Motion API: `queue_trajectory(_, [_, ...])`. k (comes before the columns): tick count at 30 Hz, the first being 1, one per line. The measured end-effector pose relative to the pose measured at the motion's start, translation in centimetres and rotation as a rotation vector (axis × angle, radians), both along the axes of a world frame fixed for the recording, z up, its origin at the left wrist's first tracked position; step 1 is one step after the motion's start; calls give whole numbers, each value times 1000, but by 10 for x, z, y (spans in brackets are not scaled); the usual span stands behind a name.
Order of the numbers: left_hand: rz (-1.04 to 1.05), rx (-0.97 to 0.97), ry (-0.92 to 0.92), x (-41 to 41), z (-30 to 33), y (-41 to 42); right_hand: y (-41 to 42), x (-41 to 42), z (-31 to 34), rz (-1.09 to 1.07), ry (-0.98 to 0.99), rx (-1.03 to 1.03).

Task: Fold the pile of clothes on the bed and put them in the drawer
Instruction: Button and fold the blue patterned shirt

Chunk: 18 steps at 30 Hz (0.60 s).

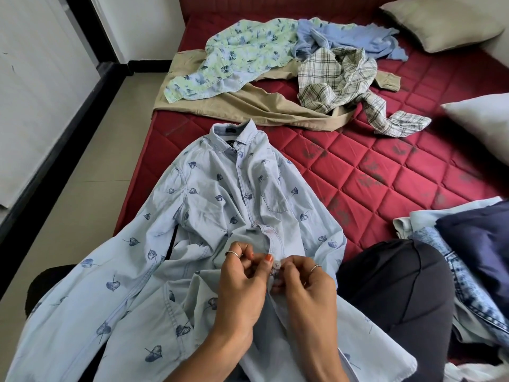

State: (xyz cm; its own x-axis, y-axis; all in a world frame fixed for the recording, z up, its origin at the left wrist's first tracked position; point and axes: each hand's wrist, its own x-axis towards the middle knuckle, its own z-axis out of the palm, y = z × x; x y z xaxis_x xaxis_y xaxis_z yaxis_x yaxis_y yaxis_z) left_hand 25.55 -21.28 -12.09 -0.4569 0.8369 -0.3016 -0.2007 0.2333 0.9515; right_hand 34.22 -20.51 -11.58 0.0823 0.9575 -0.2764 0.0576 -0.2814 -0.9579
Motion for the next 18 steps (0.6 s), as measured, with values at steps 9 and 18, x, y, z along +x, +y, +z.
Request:
queue_trajectory(9, [-88, -9, 34, -11, 4, 16, 7, 28, 6, 156, -108, 56])
queue_trajectory(18, [-199, 82, 214, -33, 33, 71, 4, 52, 27, 435, -679, 302])
